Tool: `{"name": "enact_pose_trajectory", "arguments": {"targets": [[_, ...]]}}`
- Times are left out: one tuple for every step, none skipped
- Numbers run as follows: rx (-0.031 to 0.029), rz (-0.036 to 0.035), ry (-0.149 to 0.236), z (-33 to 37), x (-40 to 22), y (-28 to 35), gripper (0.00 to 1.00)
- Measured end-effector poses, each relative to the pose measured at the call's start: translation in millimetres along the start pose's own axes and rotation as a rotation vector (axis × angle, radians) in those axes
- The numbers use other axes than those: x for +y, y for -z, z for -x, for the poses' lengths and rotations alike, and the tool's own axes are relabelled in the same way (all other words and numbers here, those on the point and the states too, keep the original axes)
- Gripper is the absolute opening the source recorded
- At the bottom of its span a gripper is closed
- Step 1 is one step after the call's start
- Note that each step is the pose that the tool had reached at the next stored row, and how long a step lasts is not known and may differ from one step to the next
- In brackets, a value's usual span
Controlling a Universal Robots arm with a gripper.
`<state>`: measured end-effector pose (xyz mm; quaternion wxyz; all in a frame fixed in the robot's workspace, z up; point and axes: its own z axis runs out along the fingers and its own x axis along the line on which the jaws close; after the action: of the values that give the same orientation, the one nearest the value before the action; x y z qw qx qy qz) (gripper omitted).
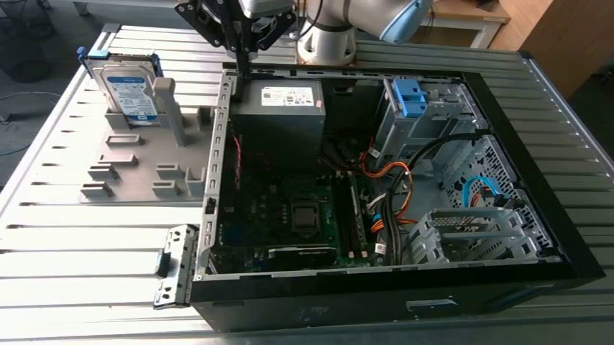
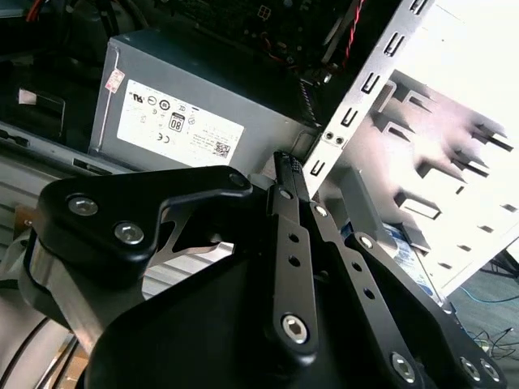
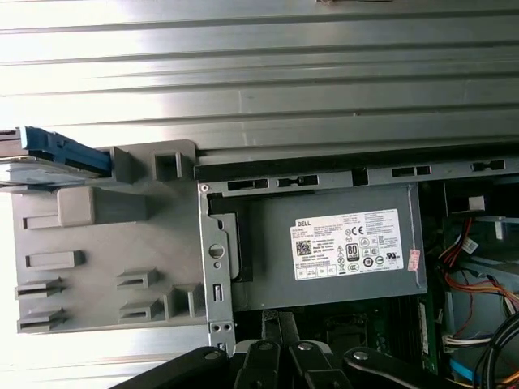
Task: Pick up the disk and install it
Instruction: 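Reach for the disk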
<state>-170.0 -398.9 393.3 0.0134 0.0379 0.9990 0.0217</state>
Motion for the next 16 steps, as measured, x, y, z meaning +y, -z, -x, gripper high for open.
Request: {"name": "enact_pose_trajectory", "arguments": {"targets": [[0.0, 0.0, 0.0, -0.8, -0.1, 0.0, 0.11], [0.0, 0.0, 0.0, -1.7, -0.1, 0.1, 0.11], [0.0, 0.0, 0.0, -2.6, -0.2, 0.1, 0.11], [0.0, 0.0, 0.0, -3.5, -0.3, 0.1, 0.11], [0.0, 0.0, 0.0, -4.5, -0.3, 0.1, 0.11], [0.0001, -0.0001, 0.0, -5.4, -0.4, 0.2, 0.11], [0.0, -0.0001, 0.0, -6.3, -0.5, 0.2, 0.11], [0.0, -0.0001, 0.0, -7.2, -0.5, 0.2, 0.11], [0.0, -0.0001, 0.0, -8.0, -0.6, 0.2, 0.11], [0.0, 0.0, 0.0, -8.9, -0.7, 0.3, 0.11], [0.0, 0.0, 0.0, -9.7, -0.7, 0.3, 0.11], [0.0, 0.0, 0.0, -10.5, -0.8, 0.3, 0.11], [0.0, 0.0, 0.0, -11.5, -0.9, 0.3, 0.11], [0.0, 0.0, 0.0, -12.4, -0.9, 0.4, 0.11], [0.0, -0.0001, 0.0, -13.4, -1.0, 0.4, 0.11], [0.0, 0.0, 0.0, -14.3, -1.1, 0.4, 0.11]]}}
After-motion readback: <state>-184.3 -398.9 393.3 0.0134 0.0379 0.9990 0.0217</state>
